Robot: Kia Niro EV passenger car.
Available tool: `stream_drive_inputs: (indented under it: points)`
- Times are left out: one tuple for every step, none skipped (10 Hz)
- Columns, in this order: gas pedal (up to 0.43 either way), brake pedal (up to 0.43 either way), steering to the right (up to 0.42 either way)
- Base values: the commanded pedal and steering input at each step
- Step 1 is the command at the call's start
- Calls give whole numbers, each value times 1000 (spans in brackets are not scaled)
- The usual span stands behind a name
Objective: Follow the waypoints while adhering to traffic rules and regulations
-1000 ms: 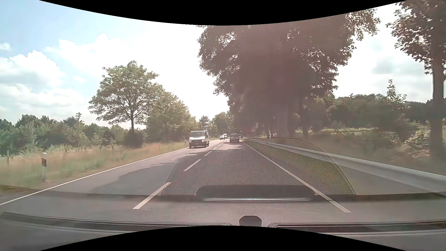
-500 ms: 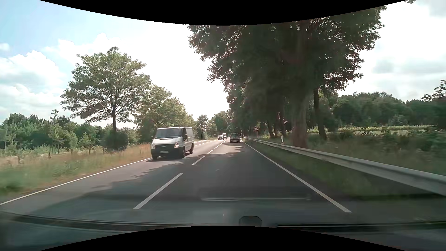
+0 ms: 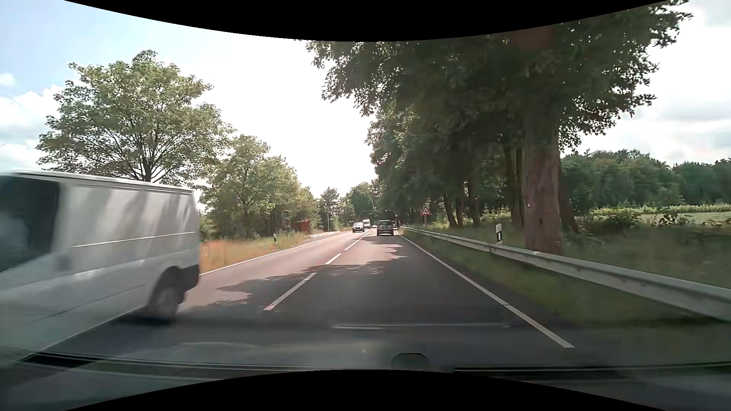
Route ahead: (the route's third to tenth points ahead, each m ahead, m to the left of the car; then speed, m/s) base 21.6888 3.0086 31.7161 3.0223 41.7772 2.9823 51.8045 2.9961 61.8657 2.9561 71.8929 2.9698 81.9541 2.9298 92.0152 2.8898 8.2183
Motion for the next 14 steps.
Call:
stream_drive_inputs:
  points:
    - [299,0,-4]
    - [319,0,-4]
    - [331,0,-4]
    - [331,0,-4]
    - [331,0,-4]
    - [331,0,-4]
    - [331,0,-4]
    - [331,0,-3]
    - [331,0,-3]
    - [331,0,-3]
    - [331,0,-3]
    - [331,0,-3]
    - [331,0,-2]
    - [319,0,0]
